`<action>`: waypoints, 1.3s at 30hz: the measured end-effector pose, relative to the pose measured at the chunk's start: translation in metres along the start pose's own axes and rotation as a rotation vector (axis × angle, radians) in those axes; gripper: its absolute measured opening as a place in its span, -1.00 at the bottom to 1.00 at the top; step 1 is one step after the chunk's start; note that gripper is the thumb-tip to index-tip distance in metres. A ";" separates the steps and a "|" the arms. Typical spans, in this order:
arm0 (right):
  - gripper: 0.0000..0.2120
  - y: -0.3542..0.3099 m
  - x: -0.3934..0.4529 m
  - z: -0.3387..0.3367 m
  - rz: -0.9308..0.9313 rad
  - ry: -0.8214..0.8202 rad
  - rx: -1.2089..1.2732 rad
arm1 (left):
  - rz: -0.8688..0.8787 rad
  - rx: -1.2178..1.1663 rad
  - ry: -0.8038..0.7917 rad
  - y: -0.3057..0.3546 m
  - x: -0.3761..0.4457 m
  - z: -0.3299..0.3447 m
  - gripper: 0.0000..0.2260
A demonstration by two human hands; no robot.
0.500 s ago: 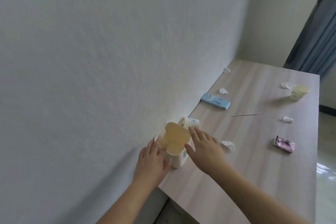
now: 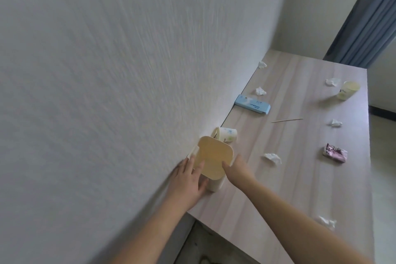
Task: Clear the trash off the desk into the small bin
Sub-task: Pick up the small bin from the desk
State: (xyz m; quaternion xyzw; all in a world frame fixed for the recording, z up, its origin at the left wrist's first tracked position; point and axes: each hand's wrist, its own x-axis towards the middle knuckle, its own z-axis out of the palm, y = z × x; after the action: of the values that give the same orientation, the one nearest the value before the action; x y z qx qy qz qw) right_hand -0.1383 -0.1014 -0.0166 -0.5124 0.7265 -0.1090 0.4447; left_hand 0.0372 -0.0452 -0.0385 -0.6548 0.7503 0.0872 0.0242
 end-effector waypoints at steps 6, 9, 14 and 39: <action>-0.74 0.003 0.010 0.012 0.206 -0.159 0.305 | 0.007 -0.086 0.029 -0.001 0.000 0.001 -0.37; -0.71 0.008 0.010 0.012 0.204 -0.145 0.323 | 0.029 -0.223 0.071 -0.001 0.004 -0.001 -0.34; -0.73 0.020 -0.003 0.001 0.146 -0.124 0.276 | -0.083 -0.547 -0.009 0.007 0.019 -0.008 -0.27; -0.63 0.185 -0.064 -0.122 0.034 0.044 0.595 | -0.165 -1.120 -0.456 0.148 0.070 -0.023 -0.66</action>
State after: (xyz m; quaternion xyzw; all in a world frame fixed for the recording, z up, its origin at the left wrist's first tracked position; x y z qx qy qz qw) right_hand -0.3454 -0.0004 -0.0255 -0.3449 0.6804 -0.3210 0.5613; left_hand -0.1174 -0.0982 -0.0117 -0.5887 0.5134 0.6043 -0.1570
